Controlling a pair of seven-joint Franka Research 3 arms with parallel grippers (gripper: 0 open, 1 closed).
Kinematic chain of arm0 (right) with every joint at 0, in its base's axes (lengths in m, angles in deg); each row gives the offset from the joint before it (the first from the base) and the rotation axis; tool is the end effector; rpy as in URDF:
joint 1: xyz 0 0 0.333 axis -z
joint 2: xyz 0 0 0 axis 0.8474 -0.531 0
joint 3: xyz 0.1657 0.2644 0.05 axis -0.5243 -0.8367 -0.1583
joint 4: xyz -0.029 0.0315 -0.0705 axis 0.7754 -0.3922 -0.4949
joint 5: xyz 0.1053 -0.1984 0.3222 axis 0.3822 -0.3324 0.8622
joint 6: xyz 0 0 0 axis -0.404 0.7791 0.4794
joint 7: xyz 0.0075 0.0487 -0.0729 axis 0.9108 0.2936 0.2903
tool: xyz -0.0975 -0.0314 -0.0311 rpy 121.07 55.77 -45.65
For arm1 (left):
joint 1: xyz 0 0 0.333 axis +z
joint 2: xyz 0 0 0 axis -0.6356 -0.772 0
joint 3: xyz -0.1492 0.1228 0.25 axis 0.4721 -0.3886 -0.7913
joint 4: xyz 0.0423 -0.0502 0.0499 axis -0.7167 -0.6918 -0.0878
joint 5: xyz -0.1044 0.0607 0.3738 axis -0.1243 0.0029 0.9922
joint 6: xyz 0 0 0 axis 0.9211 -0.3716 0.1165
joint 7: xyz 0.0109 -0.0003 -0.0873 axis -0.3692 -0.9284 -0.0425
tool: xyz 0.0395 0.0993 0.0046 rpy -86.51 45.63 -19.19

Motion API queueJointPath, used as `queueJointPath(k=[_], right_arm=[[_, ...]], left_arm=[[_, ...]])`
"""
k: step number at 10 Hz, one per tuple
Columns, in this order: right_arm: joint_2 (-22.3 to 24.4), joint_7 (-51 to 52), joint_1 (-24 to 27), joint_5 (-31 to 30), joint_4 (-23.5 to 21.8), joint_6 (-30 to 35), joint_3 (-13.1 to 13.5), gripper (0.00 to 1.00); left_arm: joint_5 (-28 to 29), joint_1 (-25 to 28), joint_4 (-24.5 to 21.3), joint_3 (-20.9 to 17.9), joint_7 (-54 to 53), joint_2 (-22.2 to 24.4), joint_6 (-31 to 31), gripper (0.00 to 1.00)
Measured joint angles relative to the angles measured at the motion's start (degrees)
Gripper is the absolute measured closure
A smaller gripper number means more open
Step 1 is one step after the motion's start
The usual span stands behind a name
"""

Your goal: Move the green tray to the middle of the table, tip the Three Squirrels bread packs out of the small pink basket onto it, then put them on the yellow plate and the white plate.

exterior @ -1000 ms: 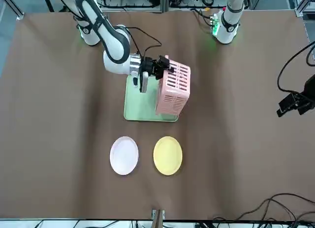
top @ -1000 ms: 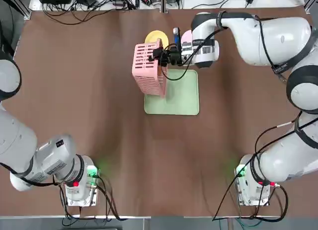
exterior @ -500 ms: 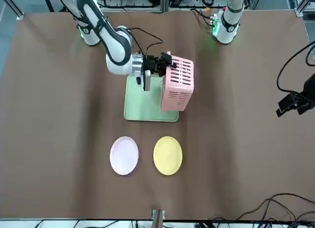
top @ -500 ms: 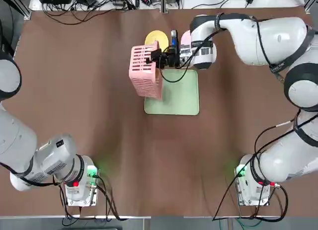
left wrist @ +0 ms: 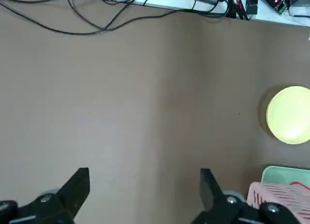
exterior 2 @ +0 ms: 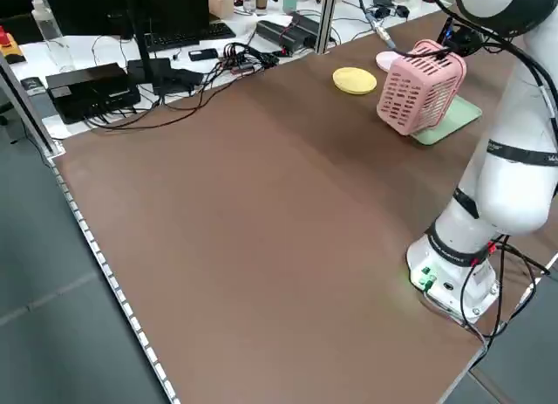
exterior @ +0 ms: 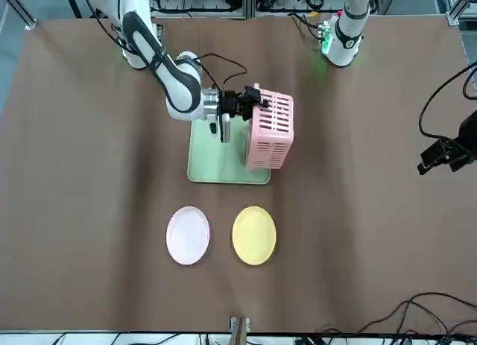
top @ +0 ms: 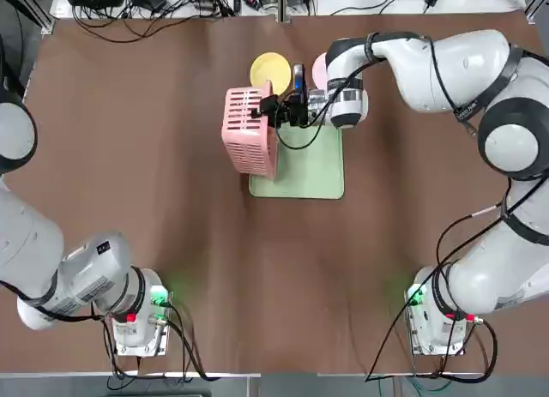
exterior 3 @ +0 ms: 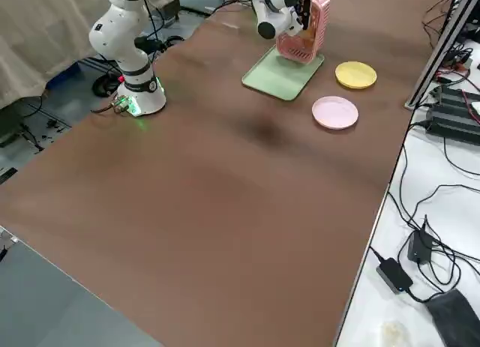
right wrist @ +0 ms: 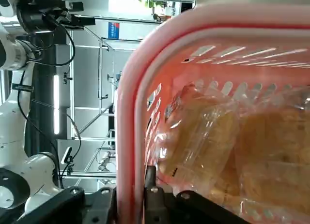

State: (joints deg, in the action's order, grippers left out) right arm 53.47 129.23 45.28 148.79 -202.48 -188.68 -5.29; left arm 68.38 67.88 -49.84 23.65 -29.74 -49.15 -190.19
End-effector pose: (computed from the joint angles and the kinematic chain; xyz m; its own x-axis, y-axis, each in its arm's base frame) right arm 0.4048 0.4630 0.2733 0.9957 0.0312 0.0868 0.0879 -0.0368 -0.9954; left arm 0.6248 0.0006 0.6049 0.9865 0.0923 0.1353 0.0826 -0.9937 0.0756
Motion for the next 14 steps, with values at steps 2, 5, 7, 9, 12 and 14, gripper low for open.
queueJointPath(k=[2, 5, 7, 9, 12, 14], right_arm=[[-0.43, 1.15, 0.24, 0.35, 0.01, 1.91, 0.02, 0.93], [-1.28, 3.15, 1.18, 0.37, -0.62, 5.84, 0.07, 0.93], [-2.66, 5.16, 2.04, 0.40, -1.15, 7.39, 0.08, 0.93], [-3.29, 6.41, 3.14, 0.40, -1.78, 9.83, 0.10, 0.93], [-3.76, 7.42, 4.25, 0.40, -3.75, 14.92, 0.57, 0.93], [-4.03, 8.09, 4.84, 0.40, -5.38, 18.93, 1.99, 0.93]], left_arm=[[0.00, 0.00, 0.00, 0.00, 0.00, 0.00, 0.03, 0.00], [0.00, -0.03, 0.00, 0.01, 0.00, 0.00, 0.03, 0.00], [0.00, -0.01, 0.00, 0.00, 0.00, 0.00, 0.03, 0.00], [0.00, -0.02, 0.00, 0.00, 0.00, 0.00, 0.03, 0.00], [0.00, 0.12, 0.00, -0.06, 0.00, 0.00, 0.03, 0.00], [0.00, 0.07, -0.14, -0.06, 0.10, -0.03, 0.21, 0.00]])
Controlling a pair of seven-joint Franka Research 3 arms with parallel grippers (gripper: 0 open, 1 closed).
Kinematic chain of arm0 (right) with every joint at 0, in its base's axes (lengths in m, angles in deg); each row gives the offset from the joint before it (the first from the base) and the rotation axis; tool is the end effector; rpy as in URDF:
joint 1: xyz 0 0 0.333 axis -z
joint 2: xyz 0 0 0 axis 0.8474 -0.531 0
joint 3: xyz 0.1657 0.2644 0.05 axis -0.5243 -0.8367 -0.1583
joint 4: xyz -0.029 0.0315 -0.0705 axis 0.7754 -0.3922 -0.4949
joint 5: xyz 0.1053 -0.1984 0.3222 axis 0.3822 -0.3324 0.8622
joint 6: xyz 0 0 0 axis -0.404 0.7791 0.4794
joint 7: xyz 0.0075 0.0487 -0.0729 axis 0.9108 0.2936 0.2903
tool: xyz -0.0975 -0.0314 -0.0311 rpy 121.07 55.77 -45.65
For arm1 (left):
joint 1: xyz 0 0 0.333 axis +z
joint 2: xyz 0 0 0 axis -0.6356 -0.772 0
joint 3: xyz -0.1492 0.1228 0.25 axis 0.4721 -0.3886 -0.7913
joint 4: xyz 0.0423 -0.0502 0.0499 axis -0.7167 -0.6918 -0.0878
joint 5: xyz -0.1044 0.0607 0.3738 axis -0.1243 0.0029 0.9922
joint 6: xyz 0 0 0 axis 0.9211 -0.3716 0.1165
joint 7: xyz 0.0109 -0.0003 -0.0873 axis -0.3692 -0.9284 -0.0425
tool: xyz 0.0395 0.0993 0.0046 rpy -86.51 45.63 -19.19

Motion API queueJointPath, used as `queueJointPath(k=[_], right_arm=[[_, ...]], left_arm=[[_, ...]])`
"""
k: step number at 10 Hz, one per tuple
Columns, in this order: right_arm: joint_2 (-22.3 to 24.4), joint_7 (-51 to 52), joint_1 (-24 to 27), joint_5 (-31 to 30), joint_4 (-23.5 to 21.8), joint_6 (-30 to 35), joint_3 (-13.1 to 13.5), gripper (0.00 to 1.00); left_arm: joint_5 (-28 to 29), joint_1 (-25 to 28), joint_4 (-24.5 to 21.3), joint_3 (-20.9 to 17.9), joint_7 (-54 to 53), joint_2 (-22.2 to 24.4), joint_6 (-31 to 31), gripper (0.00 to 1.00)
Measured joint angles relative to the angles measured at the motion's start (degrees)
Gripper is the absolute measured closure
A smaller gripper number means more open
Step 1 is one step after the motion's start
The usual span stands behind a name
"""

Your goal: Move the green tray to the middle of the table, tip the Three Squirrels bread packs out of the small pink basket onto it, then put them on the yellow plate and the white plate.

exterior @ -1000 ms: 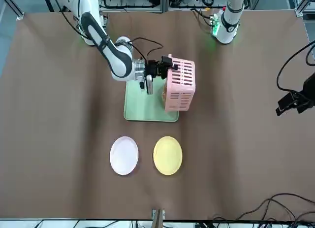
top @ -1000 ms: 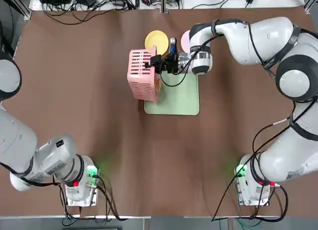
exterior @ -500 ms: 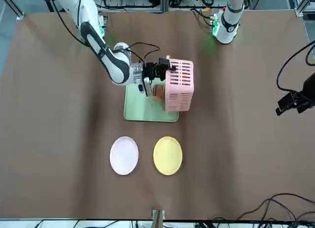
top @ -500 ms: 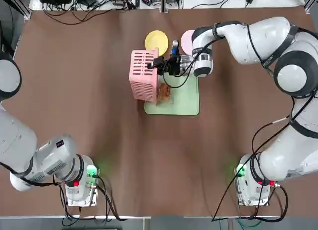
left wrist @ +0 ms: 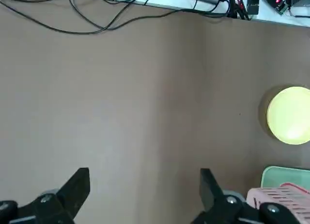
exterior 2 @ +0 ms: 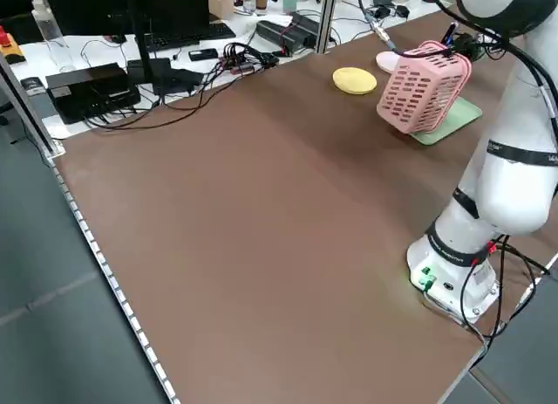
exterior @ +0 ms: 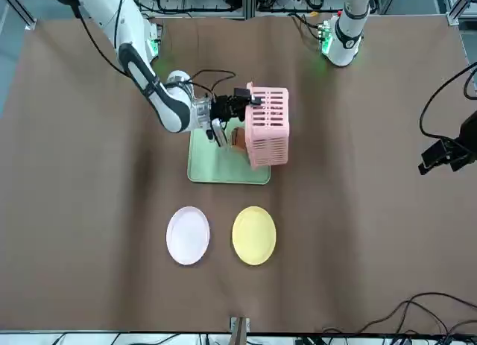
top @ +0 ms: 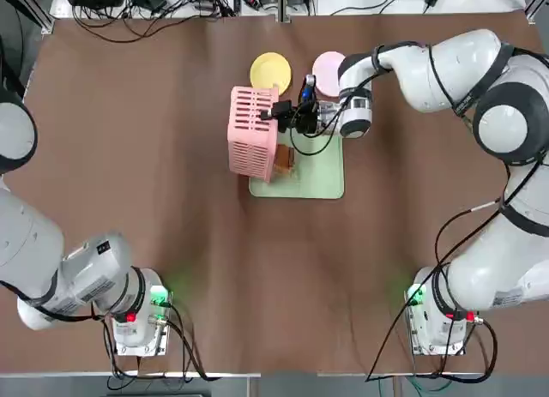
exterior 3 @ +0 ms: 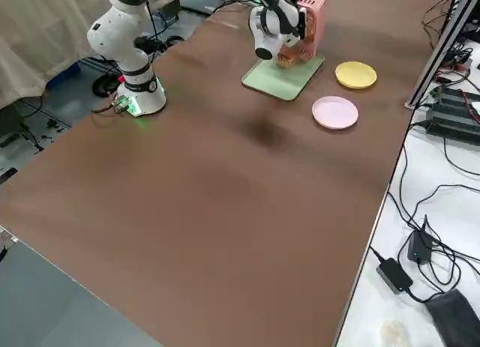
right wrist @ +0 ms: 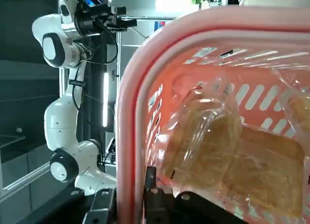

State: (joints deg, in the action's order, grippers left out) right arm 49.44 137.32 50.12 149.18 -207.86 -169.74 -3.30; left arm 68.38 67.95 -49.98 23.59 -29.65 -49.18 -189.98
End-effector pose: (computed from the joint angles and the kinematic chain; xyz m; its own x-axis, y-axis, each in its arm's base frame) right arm 0.4050 0.4263 0.2330 0.9953 0.0311 0.0921 0.0846 0.1888 -0.9784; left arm 0.6245 0.0019 0.6030 0.9871 0.0956 0.1287 0.0864 -0.9934 0.0750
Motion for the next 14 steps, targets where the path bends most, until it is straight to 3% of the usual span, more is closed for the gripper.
queueJointPath(k=[5, 8, 14], right_arm=[[-0.05, 0.49, 1.20, -0.65, -3.79, 9.40, 4.49, 0.93], [-0.04, 1.00, 2.12, -6.35, -4.94, 13.52, 8.18, 0.93], [-0.04, 3.31, 2.97, -9.24, -7.14, 17.47, 11.36, 0.93]], left_arm=[[-0.02, 0.00, -0.25, 0.06, 0.50, -0.39, 1.17, 0.00], [0.16, -0.03, -0.24, 0.08, 0.41, 1.48, 4.45, 0.00], [0.18, -0.09, -0.20, 0.20, 0.41, 3.18, 5.99, 0.00]])
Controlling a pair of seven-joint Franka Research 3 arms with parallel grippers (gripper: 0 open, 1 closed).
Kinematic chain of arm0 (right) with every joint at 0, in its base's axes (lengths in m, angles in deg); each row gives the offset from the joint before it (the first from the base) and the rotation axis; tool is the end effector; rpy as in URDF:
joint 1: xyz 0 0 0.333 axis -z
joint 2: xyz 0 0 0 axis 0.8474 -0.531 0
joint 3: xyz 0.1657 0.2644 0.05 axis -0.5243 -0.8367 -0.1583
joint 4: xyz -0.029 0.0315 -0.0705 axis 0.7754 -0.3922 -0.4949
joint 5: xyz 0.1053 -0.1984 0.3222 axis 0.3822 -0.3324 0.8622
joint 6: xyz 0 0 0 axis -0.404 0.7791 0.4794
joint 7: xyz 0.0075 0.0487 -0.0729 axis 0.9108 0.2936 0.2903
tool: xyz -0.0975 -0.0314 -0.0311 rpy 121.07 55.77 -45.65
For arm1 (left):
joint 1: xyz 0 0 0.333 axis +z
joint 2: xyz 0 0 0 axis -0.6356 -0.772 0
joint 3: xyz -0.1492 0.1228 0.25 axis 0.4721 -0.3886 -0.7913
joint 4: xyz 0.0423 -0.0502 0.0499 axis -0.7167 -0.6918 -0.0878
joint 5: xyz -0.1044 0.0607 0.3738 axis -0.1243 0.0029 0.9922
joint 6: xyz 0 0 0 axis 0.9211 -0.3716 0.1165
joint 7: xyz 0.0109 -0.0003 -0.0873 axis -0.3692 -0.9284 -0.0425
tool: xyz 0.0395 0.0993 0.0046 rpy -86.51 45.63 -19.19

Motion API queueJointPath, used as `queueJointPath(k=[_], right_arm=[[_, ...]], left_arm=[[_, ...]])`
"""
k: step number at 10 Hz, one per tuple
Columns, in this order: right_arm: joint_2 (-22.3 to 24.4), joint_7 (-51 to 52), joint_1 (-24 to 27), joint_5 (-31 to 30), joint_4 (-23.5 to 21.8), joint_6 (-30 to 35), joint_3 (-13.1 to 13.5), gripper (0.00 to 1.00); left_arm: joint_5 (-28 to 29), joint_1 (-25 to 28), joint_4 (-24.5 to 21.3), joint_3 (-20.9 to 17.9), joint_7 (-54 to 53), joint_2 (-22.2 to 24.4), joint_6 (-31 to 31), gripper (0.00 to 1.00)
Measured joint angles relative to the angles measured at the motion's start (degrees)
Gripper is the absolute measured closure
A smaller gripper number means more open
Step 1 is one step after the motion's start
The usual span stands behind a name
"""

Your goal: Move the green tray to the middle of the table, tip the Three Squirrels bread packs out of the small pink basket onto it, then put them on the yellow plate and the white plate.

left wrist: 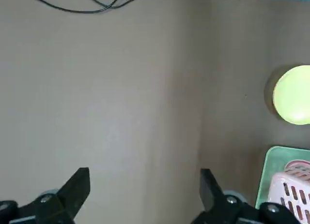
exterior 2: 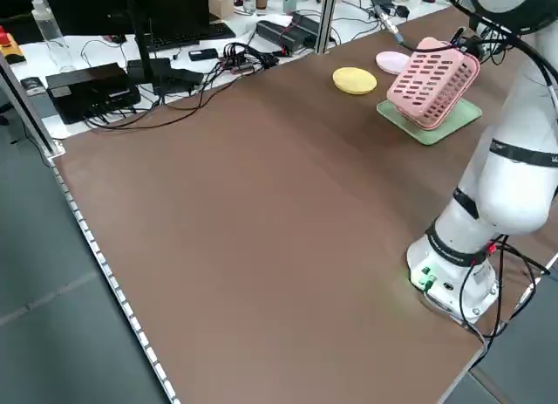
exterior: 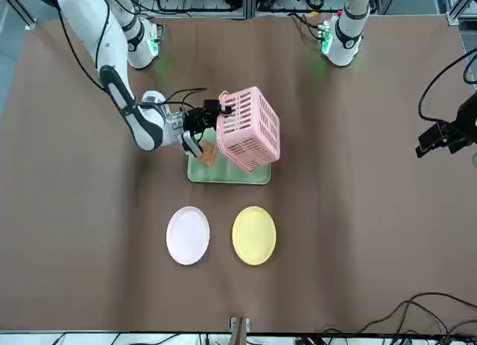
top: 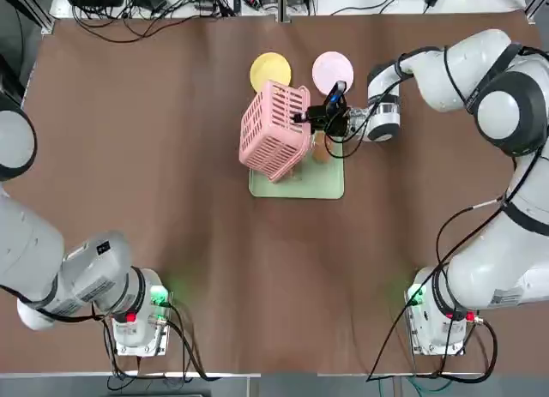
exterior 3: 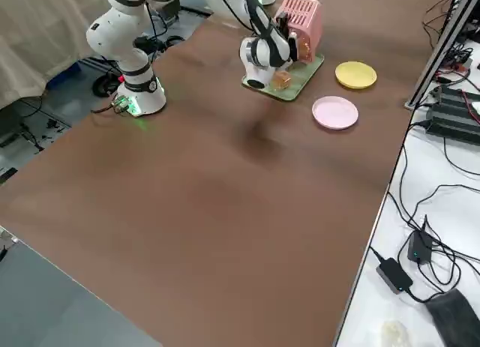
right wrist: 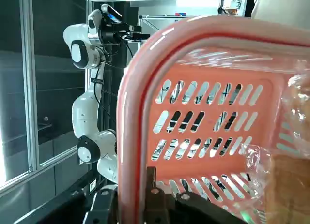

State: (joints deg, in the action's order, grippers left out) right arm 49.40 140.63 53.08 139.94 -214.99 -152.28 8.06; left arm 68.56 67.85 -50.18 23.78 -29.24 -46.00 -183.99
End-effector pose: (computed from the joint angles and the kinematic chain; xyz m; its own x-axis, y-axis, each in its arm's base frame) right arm 0.4181 0.3251 0.1914 0.9907 0.0490 0.1267 0.1086 0.2747 -0.9554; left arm 0.6006 -0.0081 0.6210 0.9933 0.0896 0.0736 0.0872 -0.9955 0.0358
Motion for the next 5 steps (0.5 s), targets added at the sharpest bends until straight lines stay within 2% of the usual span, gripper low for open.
queueJointPath(k=[3, 5], right_arm=[[0.00, 0.26, 0.73, -1.12, -1.34, 2.30, 0.79, 0.93], [0.00, 0.29, 1.18, -4.42, -1.49, 5.45, 3.40, 0.93]], left_arm=[[0.00, -0.16, -0.08, 0.22, -0.17, 0.11, 0.06, 0.00], [0.00, -0.18, -0.05, 0.67, -0.25, 0.39, 0.06, 0.00]])
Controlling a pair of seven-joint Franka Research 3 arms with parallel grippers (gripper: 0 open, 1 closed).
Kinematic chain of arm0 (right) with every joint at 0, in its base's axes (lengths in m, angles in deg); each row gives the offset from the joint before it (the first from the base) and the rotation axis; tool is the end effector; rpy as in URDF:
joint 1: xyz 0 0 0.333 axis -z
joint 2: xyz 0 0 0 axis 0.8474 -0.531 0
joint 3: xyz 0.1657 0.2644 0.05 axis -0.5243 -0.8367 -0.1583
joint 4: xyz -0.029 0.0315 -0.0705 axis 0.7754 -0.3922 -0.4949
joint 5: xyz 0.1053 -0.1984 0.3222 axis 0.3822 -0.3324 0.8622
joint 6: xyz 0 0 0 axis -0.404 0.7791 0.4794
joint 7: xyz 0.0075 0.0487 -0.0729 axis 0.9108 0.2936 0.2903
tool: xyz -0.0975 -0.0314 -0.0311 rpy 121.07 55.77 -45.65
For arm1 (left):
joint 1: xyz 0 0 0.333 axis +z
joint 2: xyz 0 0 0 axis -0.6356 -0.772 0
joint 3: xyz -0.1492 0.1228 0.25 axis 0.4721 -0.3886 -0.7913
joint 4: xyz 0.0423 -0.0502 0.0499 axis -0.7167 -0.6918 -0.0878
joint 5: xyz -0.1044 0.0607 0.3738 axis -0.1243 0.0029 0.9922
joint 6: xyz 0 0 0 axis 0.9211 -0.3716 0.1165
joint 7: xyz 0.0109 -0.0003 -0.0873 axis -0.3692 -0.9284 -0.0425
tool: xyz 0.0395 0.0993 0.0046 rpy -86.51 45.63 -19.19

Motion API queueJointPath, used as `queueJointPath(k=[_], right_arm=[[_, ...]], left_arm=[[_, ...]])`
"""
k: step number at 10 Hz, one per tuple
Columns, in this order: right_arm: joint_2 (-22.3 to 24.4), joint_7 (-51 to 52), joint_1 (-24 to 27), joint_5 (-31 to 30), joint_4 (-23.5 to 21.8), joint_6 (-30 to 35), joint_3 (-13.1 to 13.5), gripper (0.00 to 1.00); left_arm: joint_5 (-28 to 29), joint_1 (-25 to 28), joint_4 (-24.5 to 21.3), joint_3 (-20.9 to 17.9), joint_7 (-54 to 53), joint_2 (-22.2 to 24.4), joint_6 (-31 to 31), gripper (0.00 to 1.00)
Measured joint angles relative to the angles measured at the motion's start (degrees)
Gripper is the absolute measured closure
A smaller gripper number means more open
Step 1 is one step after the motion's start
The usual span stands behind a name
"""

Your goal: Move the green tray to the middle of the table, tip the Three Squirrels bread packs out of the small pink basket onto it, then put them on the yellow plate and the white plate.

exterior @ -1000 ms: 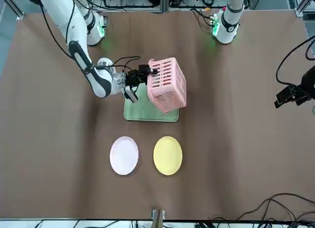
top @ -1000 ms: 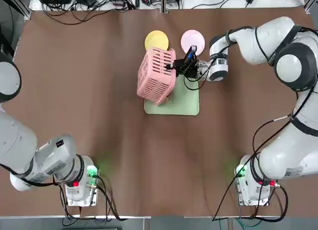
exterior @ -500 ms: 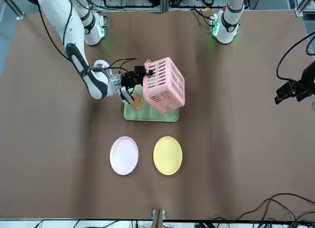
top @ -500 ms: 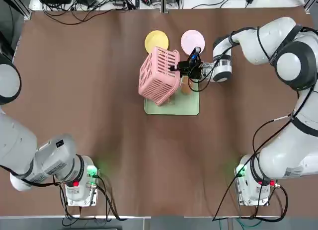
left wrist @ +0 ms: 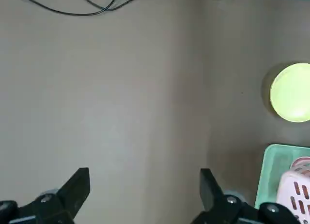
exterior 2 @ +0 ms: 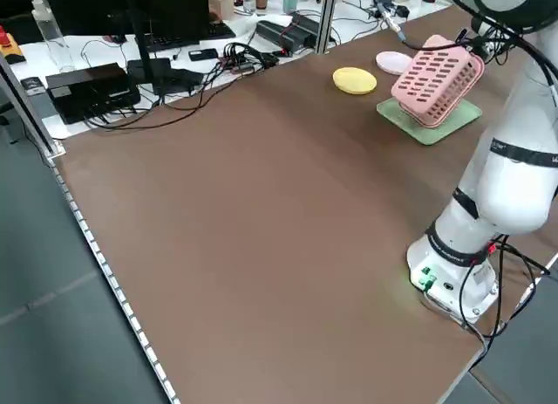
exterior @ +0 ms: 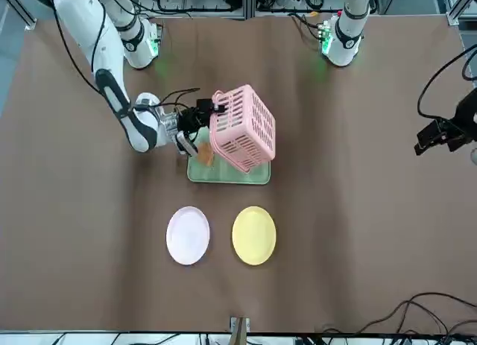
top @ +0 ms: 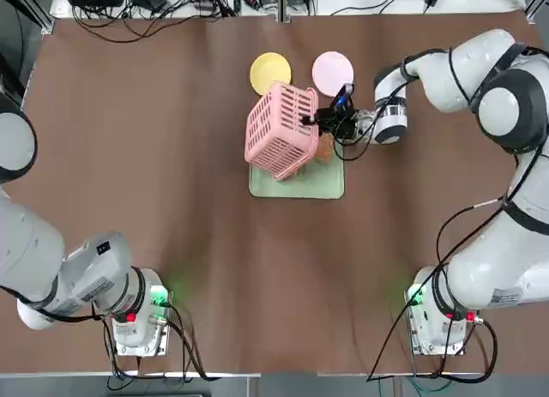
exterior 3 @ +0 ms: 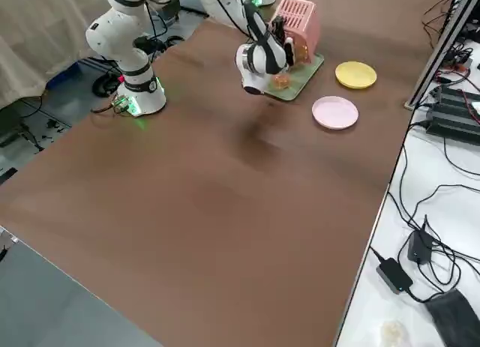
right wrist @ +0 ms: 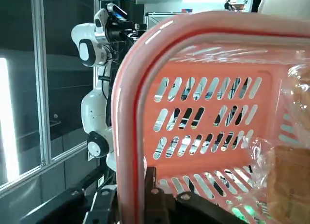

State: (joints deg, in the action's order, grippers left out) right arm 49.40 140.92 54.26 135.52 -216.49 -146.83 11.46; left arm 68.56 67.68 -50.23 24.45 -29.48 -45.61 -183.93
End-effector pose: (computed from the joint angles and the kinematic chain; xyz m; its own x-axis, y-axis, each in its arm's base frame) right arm 0.4188 0.2930 0.1851 0.9883 0.0748 0.1329 0.1040 0.3067 -0.9461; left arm 0.5984 -0.0174 0.6245 0.9944 0.0708 0.0787 0.0683 -0.9971 0.0340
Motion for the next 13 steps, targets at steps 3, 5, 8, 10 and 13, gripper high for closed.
queueJointPath(k=[3, 5, 8, 10, 13], right_arm=[[-0.01, 0.00, 0.43, -3.93, -0.35, 5.19, 4.90, 0.93], [-0.01, 0.01, 0.38, -4.47, -0.43, 5.81, 5.20, 0.93], [-0.08, 0.01, -0.59, -3.23, -0.39, 6.16, 4.42, 0.93], [-0.82, -0.14, -2.09, 1.44, 0.22, 5.83, 2.24, 0.93], [-4.35, -0.26, -6.18, 7.33, 4.02, 4.38, 0.24, 0.93]], left_arm=[[0.00, 0.13, 0.00, 0.03, -0.20, 0.53, 0.79, 0.00], [0.00, 0.33, -0.03, -0.09, -0.47, 0.53, 0.91, 0.00], [0.00, 0.26, -0.10, -0.05, -0.66, 0.53, 1.00, 0.00], [0.00, 0.26, -0.24, -0.05, -0.69, 0.52, 1.10, 0.00], [0.00, 0.12, -0.36, 0.00, -0.77, 0.47, 1.11, 0.00]])
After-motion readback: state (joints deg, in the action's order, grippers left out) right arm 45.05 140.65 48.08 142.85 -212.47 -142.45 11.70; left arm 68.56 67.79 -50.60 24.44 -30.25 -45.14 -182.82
